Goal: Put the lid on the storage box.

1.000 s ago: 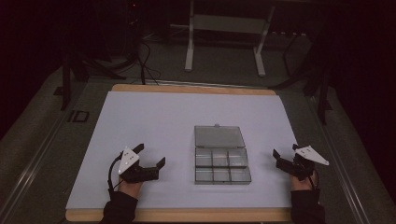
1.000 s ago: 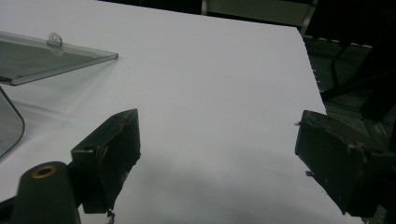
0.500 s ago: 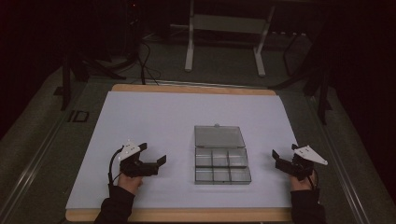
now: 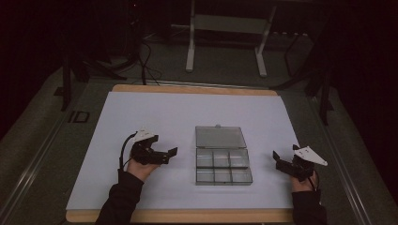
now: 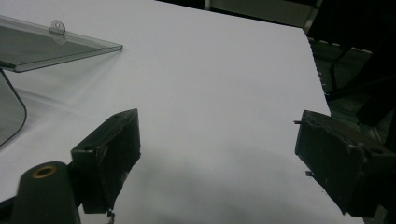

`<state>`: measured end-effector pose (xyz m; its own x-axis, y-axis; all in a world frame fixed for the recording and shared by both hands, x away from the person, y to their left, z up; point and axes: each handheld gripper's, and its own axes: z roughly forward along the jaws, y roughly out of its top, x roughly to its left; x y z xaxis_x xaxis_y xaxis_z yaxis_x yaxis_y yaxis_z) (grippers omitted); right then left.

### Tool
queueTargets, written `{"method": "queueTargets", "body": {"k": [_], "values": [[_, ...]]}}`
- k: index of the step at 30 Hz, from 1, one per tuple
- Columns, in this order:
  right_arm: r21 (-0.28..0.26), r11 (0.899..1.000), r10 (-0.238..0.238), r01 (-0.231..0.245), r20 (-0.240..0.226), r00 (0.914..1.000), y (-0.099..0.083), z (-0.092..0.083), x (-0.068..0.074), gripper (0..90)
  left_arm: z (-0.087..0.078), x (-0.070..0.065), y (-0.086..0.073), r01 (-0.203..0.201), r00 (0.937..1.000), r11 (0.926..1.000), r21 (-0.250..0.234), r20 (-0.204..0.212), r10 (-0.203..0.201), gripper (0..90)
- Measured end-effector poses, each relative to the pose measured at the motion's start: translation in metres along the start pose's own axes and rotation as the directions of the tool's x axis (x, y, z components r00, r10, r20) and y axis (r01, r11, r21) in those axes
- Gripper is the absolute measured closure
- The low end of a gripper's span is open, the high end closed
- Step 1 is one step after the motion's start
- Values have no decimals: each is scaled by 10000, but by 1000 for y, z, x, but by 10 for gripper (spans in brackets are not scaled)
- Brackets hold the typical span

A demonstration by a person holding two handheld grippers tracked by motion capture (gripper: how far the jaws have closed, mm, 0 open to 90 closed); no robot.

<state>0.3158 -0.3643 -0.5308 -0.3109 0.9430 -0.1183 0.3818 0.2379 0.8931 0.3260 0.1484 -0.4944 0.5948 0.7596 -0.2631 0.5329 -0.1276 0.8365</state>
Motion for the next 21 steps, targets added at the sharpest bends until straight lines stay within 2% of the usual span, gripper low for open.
{"method": "queueTargets", "body": {"k": [3, 8, 13, 17, 19, 21], "values": [[3, 10000, -15, 15, 5, 10000, 0, 0, 0, 138, 6, -1, 5, -28, 10000, 9997, 230, 37, 28, 4], [17, 10000, -65, 65, 20, 10000, 0, 0, 1, 138, 27, -4, 16, -52, 10000, 9969, 779, 27, 50, 5], [41, 9999, -102, 102, 32, 9999, 0, 0, 1, 138, 44, -4, 23, 42, 10000, 9950, 999, -49, -38, 5], [91, 9999, -107, 106, 49, 9999, 0, 1, 1, 138, 57, -5, 30, 61, 9999, 9925, 1217, 97, -73, 8], [99, 9999, -118, 118, 61, 9999, 0, 1, 2, 139, 63, -6, 33, 179, 9998, 9925, 1213, 99, -193, 15], [122, 9999, -123, 122, 57, 9999, 0, 1, 2, 139, 69, -8, 37, 140, 9999, 9914, 1303, 69, -150, 15]]}}
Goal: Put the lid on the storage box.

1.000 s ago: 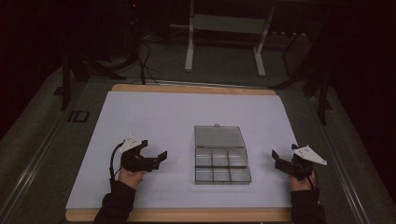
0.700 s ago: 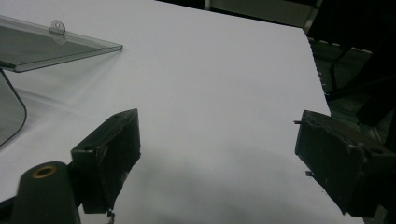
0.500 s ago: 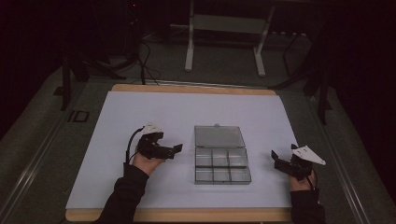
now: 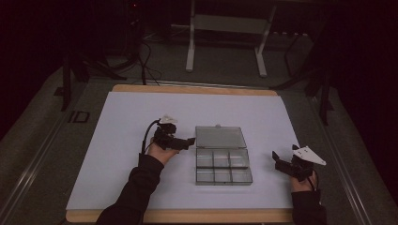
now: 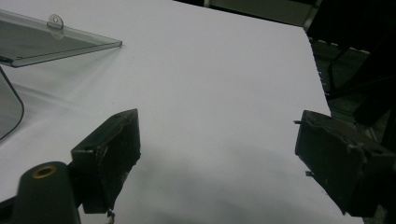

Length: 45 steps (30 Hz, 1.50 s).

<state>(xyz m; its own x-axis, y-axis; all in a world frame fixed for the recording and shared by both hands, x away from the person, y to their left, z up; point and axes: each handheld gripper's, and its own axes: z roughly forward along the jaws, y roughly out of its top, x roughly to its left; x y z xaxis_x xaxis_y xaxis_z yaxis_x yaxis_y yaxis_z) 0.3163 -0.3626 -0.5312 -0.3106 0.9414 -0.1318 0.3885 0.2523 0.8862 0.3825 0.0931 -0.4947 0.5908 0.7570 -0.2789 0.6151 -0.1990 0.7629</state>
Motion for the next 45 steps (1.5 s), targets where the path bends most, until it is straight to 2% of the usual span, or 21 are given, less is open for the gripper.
{"method": "queueTargets", "body": {"k": [4, 6, 7, 11, 15, 18, 21, 25, 27, 29, 31, 32, 34, 38, 39, 40, 43, 44, 45], "values": [[32, 10000, -53, 53, 3, 10000, 0, 0, 0, 139, 13, -3, 7, 266, 9993, 9994, 226, 240, -272, 16], [51, 10000, -70, 70, 1, 10000, 0, 1, 1, 139, 17, -5, 9, 378, 9991, 9989, 291, 187, -384, 16], [84, 9999, -108, 108, -5, 9999, 0, 1, 1, 139, 24, -6, 11, 527, 9981, 9975, 465, 287, -541, 33], [82, 9999, -98, 98, -21, 9999, 0, 1, 1, 139, 37, -13, 17, 609, 9980, 9948, 820, 92, -619, 52], [128, 9999, -114, 115, -15, 9999, 0, 1, 1, 139, 49, -18, 19, 1107, 9935, 9849, 1332, 128, -1133, 60], [138, 9998, -158, 158, -14, 9999, 0, 1, 1, 140, 56, -18, 17, 1257, 9918, 9782, 1652, 16, -1277, 61], [135, 9998, -166, 166, -10, 9999, 0, 1, 1, 140, 59, -17, 15, 1497, 9882, 9737, 1718, 69, -1532, 82], [146, 9996, -221, 221, 10, 9998, 1, 2, 2, 140, 61, -14, 12, 1674, 9837, 9700, 1761, 356, -1762, 132], [165, 9995, -251, 251, 20, 9997, 1, 2, 2, 140, 62, -13, 11, 1763, 9819, 9662, 1879, 359, -1861, 151], [174, 9995, -270, 269, 35, 9996, 1, 2, 2, 140, 64, -12, 9, 1864, 9775, 9615, 2019, 606, -2022, 164], [176, 9995, -275, 274, 36, 9996, 1, 2, 2, 140, 65, -11, 8, 1880, 9768, 9593, 2106, 616, -2049, 187], [181, 9995, -268, 267, 36, 9996, 1, 2, 3, 140, 66, -9, 6, 2026, 9692, 9559, 2127, 962, -2268, 187], [188, 9995, -271, 270, 36, 9996, 1, 2, 3, 140, 66, -9, 6, 2027, 9680, 9575, 2051, 1056, -2275, 225], [225, 9994, -275, 274, 71, 9996, 1, 2, 3, 139, 67, -4, 5, 2257, 9545, 9493, 2187, 1453, -2604, 279], [220, 9994, -283, 281, 97, 9996, 1, 2, 3, 140, 67, -3, 5, 2400, 9464, 9445, 2243, 1626, -2791, 304], [211, 9994, -289, 287, 86, 9995, 1, 2, 3, 139, 67, -1, 4, 2473, 9408, 9421, 2263, 1763, -2894, 327], [195, 9995, -266, 264, 108, 9996, 1, 2, 3, 139, 67, -1, 4, 2475, 9386, 9426, 2239, 1861, -2906, 368], [209, 9995, -239, 237, 88, 9997, 1, 2, 2, 140, 65, -2, 5, 2388, 9381, 9487, 2074, 2032, -2806, 368], [218, 9995, -210, 208, 103, 9997, 1, 2, 2, 139, 64, -2, 6, 2300, 9393, 9528, 1983, 2108, -2706, 427]]}}
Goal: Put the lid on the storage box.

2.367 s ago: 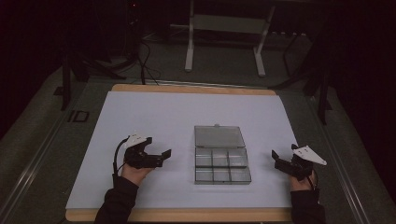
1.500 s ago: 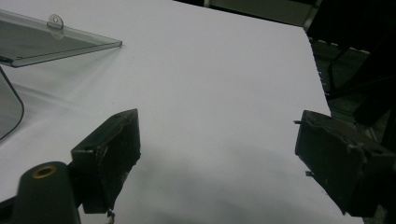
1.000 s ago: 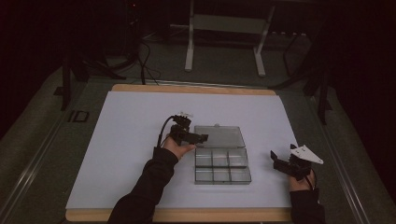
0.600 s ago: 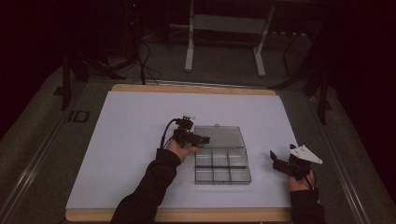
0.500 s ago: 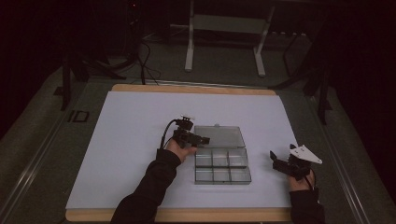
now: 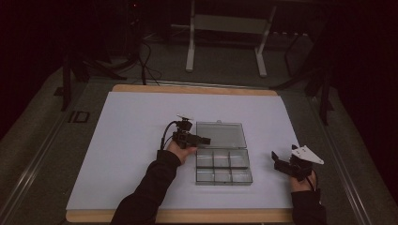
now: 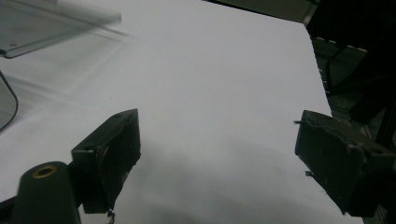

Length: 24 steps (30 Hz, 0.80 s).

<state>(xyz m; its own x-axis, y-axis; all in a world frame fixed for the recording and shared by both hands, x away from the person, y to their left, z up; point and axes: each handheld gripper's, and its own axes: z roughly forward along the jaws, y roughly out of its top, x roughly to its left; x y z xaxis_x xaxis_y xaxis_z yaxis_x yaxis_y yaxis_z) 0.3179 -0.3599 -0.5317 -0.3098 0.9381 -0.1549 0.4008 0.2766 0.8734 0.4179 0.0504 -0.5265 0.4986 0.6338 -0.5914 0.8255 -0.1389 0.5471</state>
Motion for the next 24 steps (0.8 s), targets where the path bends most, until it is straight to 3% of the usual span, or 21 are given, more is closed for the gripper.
{"method": "queueTargets", "body": {"k": [2, 11, 16, 24], "values": [[17, 10000, -23, 23, -2, 10000, 0, 0, 0, 139, -3, -2, 1, -296, 9995, 9995, -100, -52, 296, 464], [391, 9991, -131, 136, -142, 9998, 3, 3, 4, 144, -14, -2, 0, -630, 9976, 9969, -474, 258, 643, 598], [364, 9987, -318, 348, -785, 9964, 18, 4, 15, 145, -17, -5, -1, -913, 9956, 9938, -627, 137, 923, 634], [37, 9986, -523, 536, -1648, 9849, 44, 10, 37, 146, -25, -7, -2, -1295, 9907, 9885, -785, 317, 1323, 711]]}}
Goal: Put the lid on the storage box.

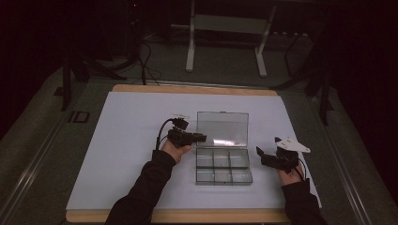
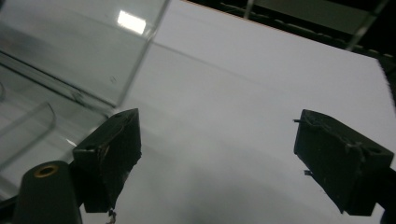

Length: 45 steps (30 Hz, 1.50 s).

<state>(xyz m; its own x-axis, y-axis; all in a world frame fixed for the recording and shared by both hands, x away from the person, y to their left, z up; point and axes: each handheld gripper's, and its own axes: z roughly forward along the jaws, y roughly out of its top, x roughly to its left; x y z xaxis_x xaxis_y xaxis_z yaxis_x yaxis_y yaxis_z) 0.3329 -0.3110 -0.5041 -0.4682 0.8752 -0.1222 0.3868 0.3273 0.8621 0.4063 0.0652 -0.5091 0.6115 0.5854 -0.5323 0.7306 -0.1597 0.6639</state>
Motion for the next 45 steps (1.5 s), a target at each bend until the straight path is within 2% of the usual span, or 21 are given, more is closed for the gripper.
{"method": "queueTargets", "body": {"k": [5, 9, 10, 11, 12, 14, 15, 17, 18, 21, 23, 25, 26, 27, 30, 31, 32, 33, 34, 40, 45], "values": [[82, 10000, 45, -42, -361, 9993, 13, 12, 7, 140, -2, -1, -1, -330, 9995, 9994, -57, 16, 330, 727], [-93, 9998, 142, -152, -945, 9954, 22, 20, 13, 132, -3, -1, -2, -476, 9989, 9988, -94, 49, 477, 734], [-93, 9998, 142, -152, -945, 9954, 22, 20, 13, 132, -3, -1, -2, -476, 9989, 9988, -94, 49, 477, 735], [-15, 9999, 166, -169, -1126, 9935, 24, 22, 14, 133, -3, -1, -3, -492, 9988, 9987, -122, 75, 493, 735], [241, 9995, 220, -185, -1564, 9874, 29, 27, 16, 135, -3, 0, -3, -528, 9986, 9985, -127, 85, 529, 735], [301, 9992, 294, -248, -1644, 9860, 33, 32, 18, 133, -3, 0, -3, -583, 9983, 9982, -140, 88, 584, 736], [143, 9994, 325, -304, -1840, 9824, 35, 33, 19, 126, -4, 0, -3, -623, 9980, 9980, -134, 91, 624, 737], [10, 9995, 303, -306, -1870, 9819, 36, 33, 20, 132, -4, 0, -3, -694, 9975, 9975, -135, 103, 696, 739], [-124, 9986, 474, -511, -2095, 9767, 41, 37, 21, 138, -4, -1, -3, -784, 9968, 9968, -167, 110, 786, 741], [-73, 9982, 572, -601, -2112, 9758, 44, 39, 22, 185, -5, -1, -4, -901, 9959, 9958, -187, 101, 903, 742], [-86, 9972, 700, -740, -2316, 9703, 49, 42, 21, 283, -5, -1, -4, -1026, 9947, 9945, -197, 79, 1028, 743], [-99, 9969, 730, -774, -2333, 9697, 50, 43, 21, 307, -5, -1, -4, -1108, 9938, 9936, -206, 79, 1110, 745], [-89, 9968, 747, -794, -2486, 9657, 53, 43, 21, 383, -5, -1, -4, -1172, 9931, 9928, -239, 85, 1174, 745], [-89, 9968, 747, -794, -2486, 9657, 53, 43, 21, 383, -5, -1, -4, -1172, 9931, 9928, -239, 85, 1174, 746], [52, 9982, 588, -593, -2395, 9691, 57, 45, 23, 505, -6, -2, -6, -1325, 9911, 9906, -345, 89, 1329, 747], [52, 9982, 588, -593, -2395, 9691, 57, 45, 23, 505, -6, -2, -6, -1325, 9911, 9906, -345, 89, 1329, 749], [170, 9976, 693, -672, -2420, 9678, 57, 45, 20, 581, -7, -2, -7, -1462, 9891, 9886, -365, 101, 1466, 750], [170, 9976, 693, -672, -2420, 9678, 57, 45, 20, 581, -7, -2, -7, -1552, 9878, 9871, -390, 96, 1557, 750], [262, 9963, 863, -824, -2542, 9633, 57, 45, 18, 605, -7, -2, -7, -1633, 9865, 9859, -361, 69, 1636, 750], [207, 9962, 872, -847, -2574, 9624, 59, 42, 16, 652, -8, -4, -7, -1633, 9866, 9857, -408, 5, 1635, 746], [30, 9988, 481, -490, -2516, 9666, 58, 35, 16, 693, -12, -15, -7, -1995, 9789, 9790, -409, -527, 1973, 739]]}}
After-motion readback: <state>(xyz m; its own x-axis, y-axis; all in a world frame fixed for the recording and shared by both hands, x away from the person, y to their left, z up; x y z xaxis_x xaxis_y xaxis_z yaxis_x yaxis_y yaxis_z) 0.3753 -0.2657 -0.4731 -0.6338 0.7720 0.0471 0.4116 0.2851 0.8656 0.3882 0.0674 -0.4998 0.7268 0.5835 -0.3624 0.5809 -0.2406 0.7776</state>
